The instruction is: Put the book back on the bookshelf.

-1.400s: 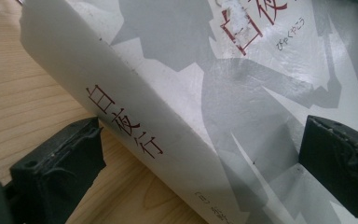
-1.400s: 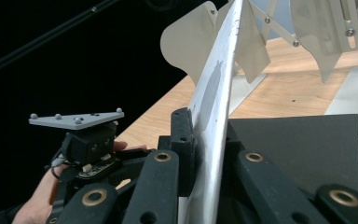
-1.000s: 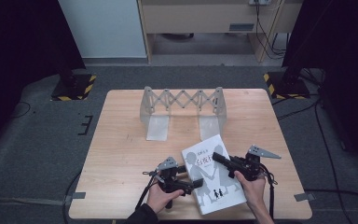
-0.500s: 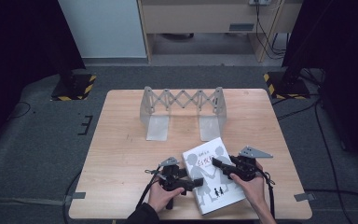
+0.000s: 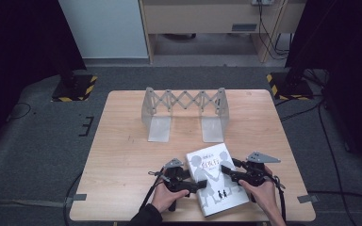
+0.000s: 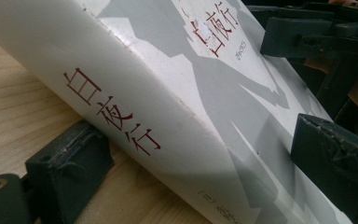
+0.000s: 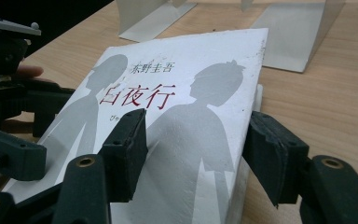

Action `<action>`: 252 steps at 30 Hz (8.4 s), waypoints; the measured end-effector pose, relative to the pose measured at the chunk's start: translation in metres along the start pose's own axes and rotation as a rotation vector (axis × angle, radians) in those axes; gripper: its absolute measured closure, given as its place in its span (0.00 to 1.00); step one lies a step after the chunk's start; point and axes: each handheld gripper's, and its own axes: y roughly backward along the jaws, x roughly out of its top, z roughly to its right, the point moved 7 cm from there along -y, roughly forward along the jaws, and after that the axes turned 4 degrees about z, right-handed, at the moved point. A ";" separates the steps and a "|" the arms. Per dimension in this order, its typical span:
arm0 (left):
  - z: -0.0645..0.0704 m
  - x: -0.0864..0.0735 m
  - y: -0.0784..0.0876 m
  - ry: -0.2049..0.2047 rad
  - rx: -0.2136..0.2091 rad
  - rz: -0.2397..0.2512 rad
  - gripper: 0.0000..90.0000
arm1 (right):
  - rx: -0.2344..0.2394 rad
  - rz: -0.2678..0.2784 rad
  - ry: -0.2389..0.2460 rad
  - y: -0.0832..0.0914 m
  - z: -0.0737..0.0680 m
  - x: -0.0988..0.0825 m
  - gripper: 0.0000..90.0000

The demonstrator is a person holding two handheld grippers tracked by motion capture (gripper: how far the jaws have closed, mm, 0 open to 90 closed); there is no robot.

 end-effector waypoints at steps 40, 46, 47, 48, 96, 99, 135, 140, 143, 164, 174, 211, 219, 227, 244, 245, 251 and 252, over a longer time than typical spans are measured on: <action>-0.001 0.000 0.001 0.036 0.028 0.034 0.10 | -0.010 -0.022 -0.077 -0.002 0.001 -0.008 0.44; -0.001 0.000 0.001 0.040 0.031 0.037 0.11 | -0.013 -0.045 -0.035 0.001 0.002 -0.013 0.34; -0.001 0.000 0.001 0.039 0.031 0.037 0.11 | -0.011 -0.045 -0.045 0.002 0.001 -0.014 0.35; -0.001 0.000 0.001 0.039 0.032 0.037 0.11 | -0.008 -0.045 -0.048 0.001 0.002 -0.014 0.35; 0.024 0.034 0.028 0.007 -0.096 0.228 0.45 | 0.069 0.216 -0.109 0.018 0.000 0.024 0.49; 0.027 0.040 0.033 0.001 -0.103 0.228 0.48 | 0.017 0.231 -0.114 0.024 0.014 0.024 0.44; 0.017 0.098 0.091 -0.038 0.041 0.290 0.58 | -0.344 -0.083 0.068 0.024 0.074 -0.014 0.25; 0.011 0.105 0.102 -0.067 0.096 0.306 0.58 | -0.353 -0.118 0.072 0.022 0.075 -0.018 0.23; 0.008 0.111 0.110 -0.087 0.133 0.316 0.58 | -0.363 -0.145 0.075 0.020 0.077 -0.021 0.22; -0.016 0.149 0.148 -0.127 0.279 0.388 0.58 | -0.389 -0.204 0.107 0.016 0.078 -0.027 0.12; -0.028 0.160 0.164 -0.130 0.339 0.410 0.58 | -0.394 -0.210 0.101 0.016 0.079 -0.027 0.10; -0.088 0.197 0.131 -0.129 0.548 0.446 0.57 | -0.392 -0.211 0.102 0.016 0.079 -0.027 0.09; -0.094 0.200 0.123 -0.140 0.557 0.474 0.58 | -0.389 -0.214 0.106 0.016 0.079 -0.027 0.09; -0.093 0.197 0.122 -0.180 0.561 0.482 0.57 | -0.389 -0.214 0.106 0.016 0.079 -0.027 0.09; -0.078 0.152 0.141 -0.251 0.560 0.442 0.56 | -0.390 -0.215 0.105 0.016 0.079 -0.027 0.09; -0.078 0.150 0.141 -0.252 0.560 0.441 0.56 | -0.390 -0.214 0.105 0.016 0.079 -0.027 0.09; -0.075 0.136 0.146 -0.250 0.556 0.421 0.56 | -0.390 -0.214 0.105 0.016 0.079 -0.027 0.09; -0.074 0.133 0.147 -0.248 0.557 0.422 0.56 | -0.390 -0.215 0.104 0.016 0.079 -0.027 0.09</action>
